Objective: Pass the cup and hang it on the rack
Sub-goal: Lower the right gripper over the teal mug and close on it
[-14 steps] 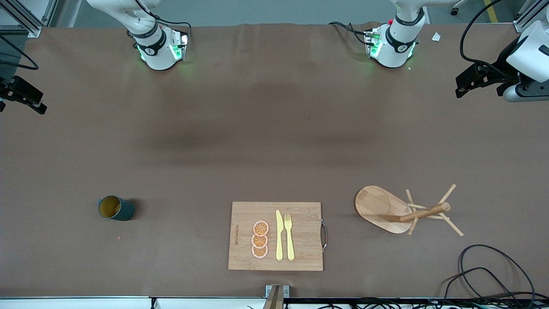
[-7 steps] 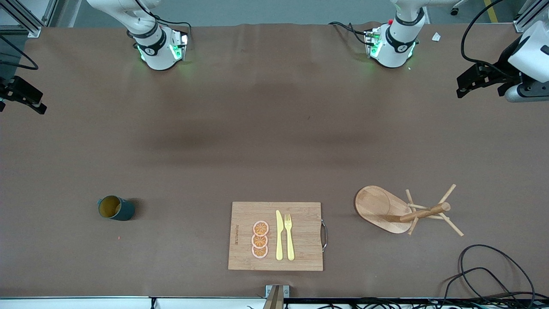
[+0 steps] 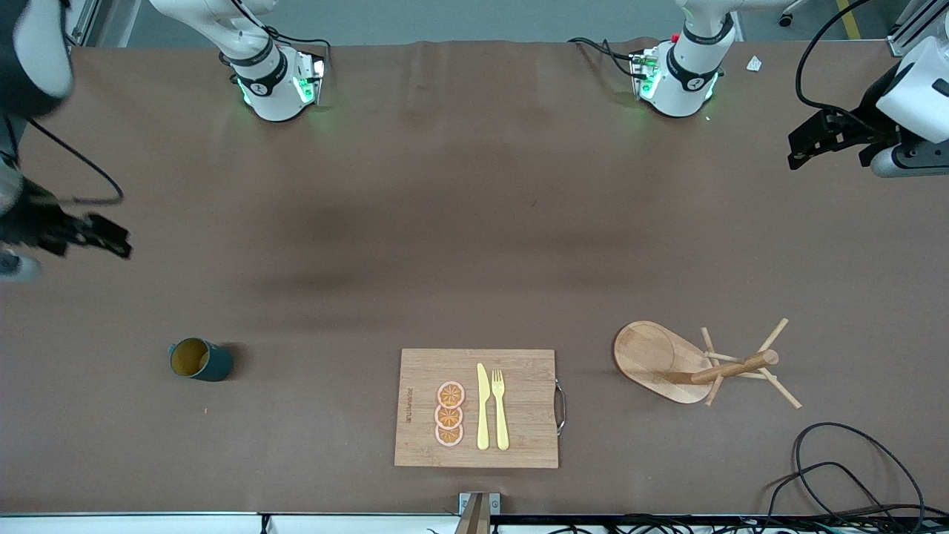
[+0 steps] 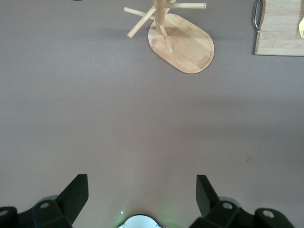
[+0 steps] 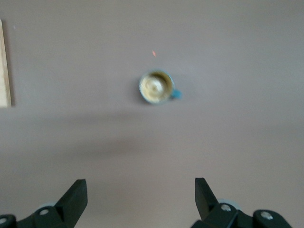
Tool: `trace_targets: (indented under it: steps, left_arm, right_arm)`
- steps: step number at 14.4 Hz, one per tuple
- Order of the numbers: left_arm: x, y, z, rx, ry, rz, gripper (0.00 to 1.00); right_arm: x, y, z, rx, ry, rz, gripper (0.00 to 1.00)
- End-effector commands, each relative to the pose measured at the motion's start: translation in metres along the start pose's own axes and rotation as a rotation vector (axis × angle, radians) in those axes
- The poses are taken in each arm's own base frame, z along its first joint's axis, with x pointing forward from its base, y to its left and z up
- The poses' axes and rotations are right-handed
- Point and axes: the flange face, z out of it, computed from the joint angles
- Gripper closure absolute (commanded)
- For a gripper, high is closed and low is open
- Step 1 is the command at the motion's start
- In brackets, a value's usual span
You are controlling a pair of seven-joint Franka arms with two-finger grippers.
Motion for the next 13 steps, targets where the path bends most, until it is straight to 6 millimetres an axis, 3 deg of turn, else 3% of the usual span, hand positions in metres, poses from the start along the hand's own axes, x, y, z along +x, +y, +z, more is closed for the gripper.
trace_targets:
  steps: [1, 3, 7, 10, 13]
  left_arm:
    - [0.002, -0.001, -0.004, 0.002, 0.003, 0.016, 0.00]
    - [0.002, 0.002, -0.004, 0.005, 0.003, 0.017, 0.00]
    - [0.002, 0.001, -0.004, 0.005, 0.003, 0.017, 0.00]
    - [0.002, 0.001, -0.004, 0.008, 0.004, 0.013, 0.00]
    - [0.002, 0.002, -0.005, 0.010, 0.006, 0.015, 0.00]
  right_arm:
    - [0.035, -0.020, 0.055, 0.046, 0.034, 0.010, 0.00]
    - [0.051, -0.016, 0.107, 0.057, 0.022, 0.030, 0.00]
    - [0.065, 0.000, 0.209, 0.082, -0.041, 0.085, 0.00]
    - [0.070, 0.003, 0.263, 0.076, -0.036, 0.094, 0.00]
    - [0.072, 0.010, 0.290, 0.064, -0.026, 0.096, 0.03]
